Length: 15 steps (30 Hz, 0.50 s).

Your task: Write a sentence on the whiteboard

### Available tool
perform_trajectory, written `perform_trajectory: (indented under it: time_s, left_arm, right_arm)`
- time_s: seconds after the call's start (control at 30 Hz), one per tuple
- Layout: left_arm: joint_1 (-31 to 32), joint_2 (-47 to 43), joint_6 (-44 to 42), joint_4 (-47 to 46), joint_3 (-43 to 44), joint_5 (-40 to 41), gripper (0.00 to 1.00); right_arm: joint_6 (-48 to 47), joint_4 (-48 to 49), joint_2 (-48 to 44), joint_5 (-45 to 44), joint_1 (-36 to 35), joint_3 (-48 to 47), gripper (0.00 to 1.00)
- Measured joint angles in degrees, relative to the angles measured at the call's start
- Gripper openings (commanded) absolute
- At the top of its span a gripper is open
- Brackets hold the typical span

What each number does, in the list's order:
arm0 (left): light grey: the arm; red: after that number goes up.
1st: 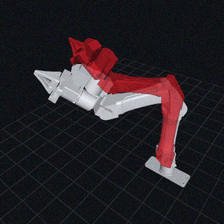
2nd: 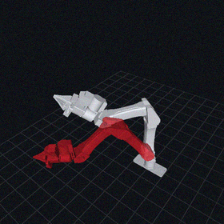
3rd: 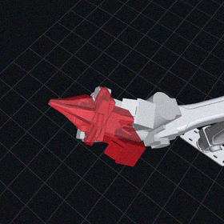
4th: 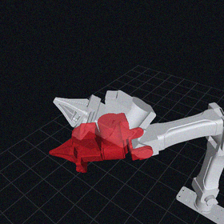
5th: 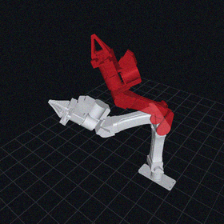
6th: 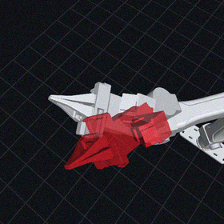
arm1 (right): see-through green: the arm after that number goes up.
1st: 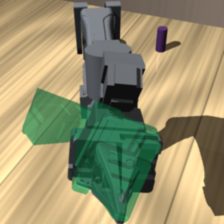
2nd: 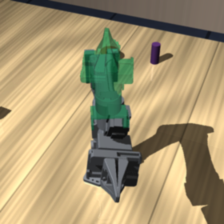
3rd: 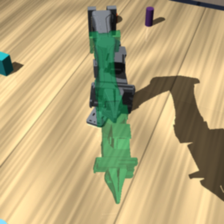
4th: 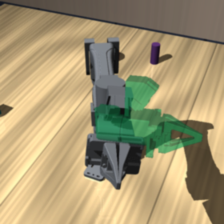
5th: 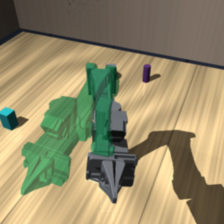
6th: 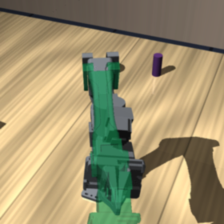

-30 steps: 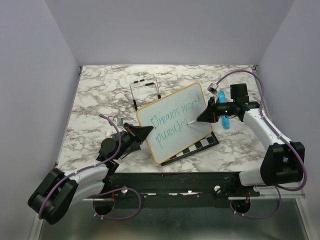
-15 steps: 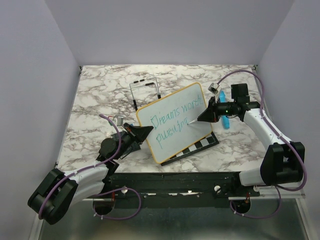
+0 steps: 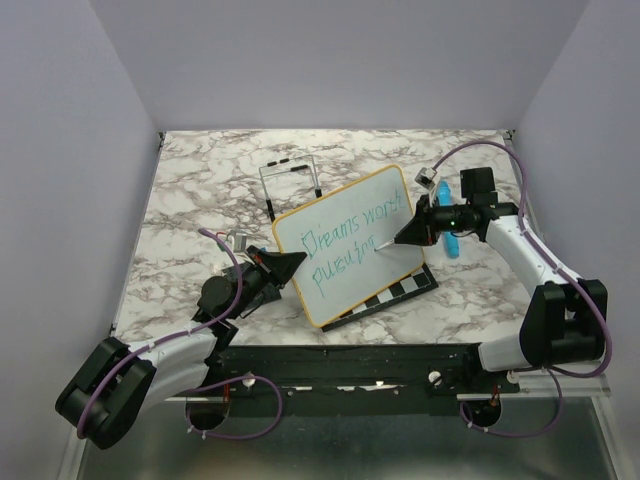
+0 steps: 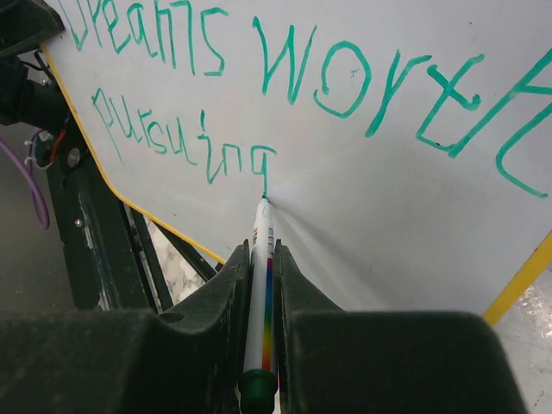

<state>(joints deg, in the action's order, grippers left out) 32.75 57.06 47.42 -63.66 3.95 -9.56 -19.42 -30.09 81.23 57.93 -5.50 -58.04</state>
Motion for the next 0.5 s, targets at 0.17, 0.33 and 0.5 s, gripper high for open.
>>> perform_trajectory:
  time_s: [0.17,0.33,0.5]
  left_arm:
    - [0.0,0.0,0.0,0.0,0.0,0.0,0.00]
    - [0.0,0.0,0.0,0.0,0.0,0.0,0.00]
    - [0.0,0.0,0.0,0.0,0.0,0.0,0.00]
  right_arm:
    - [-0.5,-0.9,0.4,0.0,0.0,0.0,0.01]
    - [-1.6,-2.1,0.5,0.0,0.0,0.0,0.01]
    - [-2.5,-3.0,0.8,0.0,0.0,0.1,0.01]
